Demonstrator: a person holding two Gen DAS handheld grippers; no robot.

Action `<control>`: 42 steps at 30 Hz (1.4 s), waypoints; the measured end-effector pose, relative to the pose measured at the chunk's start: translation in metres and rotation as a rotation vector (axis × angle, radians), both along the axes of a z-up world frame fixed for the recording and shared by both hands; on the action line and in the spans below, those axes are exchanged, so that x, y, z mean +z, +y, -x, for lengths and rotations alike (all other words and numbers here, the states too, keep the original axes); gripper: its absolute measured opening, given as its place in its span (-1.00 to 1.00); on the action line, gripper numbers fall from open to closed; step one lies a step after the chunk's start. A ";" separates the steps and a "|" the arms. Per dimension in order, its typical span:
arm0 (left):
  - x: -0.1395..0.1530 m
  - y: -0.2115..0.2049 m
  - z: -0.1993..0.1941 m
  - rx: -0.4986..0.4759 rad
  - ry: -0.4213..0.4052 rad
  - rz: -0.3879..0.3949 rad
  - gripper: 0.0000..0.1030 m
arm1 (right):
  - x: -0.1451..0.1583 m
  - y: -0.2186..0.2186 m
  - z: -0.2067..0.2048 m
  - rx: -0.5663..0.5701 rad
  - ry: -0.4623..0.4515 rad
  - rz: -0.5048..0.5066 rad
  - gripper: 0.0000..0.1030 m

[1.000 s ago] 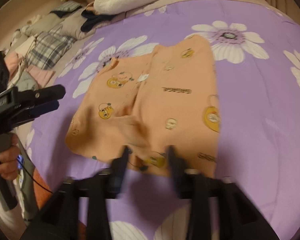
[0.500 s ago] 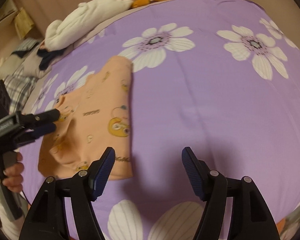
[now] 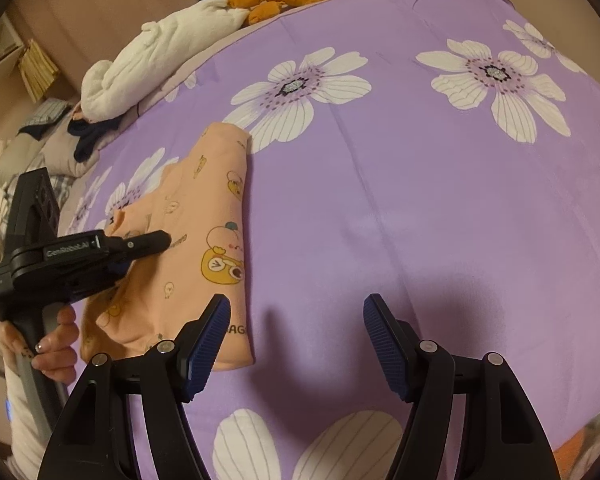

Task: Fold small clothes

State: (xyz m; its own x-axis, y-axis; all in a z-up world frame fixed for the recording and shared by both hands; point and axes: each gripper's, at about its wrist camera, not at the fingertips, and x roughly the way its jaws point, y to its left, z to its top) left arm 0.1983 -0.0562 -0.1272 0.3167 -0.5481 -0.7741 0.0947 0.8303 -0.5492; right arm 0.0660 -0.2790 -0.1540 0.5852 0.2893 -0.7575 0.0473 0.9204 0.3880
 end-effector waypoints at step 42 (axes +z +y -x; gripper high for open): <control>0.026 0.084 0.045 0.105 -0.082 -0.229 -0.75 | 0.009 0.035 -0.008 0.095 -0.008 0.033 0.34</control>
